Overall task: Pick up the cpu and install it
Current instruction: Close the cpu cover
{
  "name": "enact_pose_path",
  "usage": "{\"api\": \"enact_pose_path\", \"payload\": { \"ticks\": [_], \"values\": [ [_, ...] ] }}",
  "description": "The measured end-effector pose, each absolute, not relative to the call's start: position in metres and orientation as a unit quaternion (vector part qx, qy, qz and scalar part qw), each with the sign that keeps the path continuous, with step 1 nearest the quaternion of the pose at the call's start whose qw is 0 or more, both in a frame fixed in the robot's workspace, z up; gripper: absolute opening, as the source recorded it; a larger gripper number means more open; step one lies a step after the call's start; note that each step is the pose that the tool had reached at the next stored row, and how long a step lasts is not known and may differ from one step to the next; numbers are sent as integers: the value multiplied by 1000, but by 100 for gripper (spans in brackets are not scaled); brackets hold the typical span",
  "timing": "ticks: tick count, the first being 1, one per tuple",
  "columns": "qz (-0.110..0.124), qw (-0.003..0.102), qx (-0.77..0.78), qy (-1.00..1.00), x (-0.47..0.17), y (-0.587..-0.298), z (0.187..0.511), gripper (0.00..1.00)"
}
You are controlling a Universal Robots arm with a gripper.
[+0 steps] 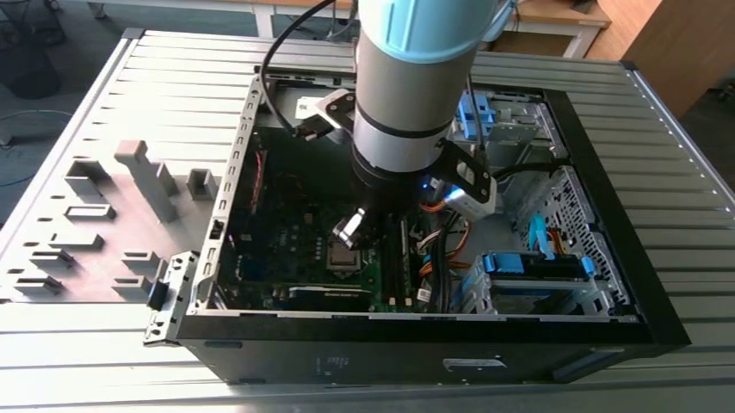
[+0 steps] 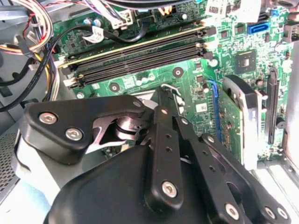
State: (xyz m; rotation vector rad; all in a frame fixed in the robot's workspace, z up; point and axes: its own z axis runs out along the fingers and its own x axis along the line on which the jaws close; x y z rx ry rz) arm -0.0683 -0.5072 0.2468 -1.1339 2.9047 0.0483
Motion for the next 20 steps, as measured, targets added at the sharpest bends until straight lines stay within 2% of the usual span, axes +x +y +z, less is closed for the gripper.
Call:
{"api": "enact_pose_path", "payload": {
  "ticks": [20],
  "values": [
    [6, 8, -369, 929, -92, -507, 234, 11]
  ]
}}
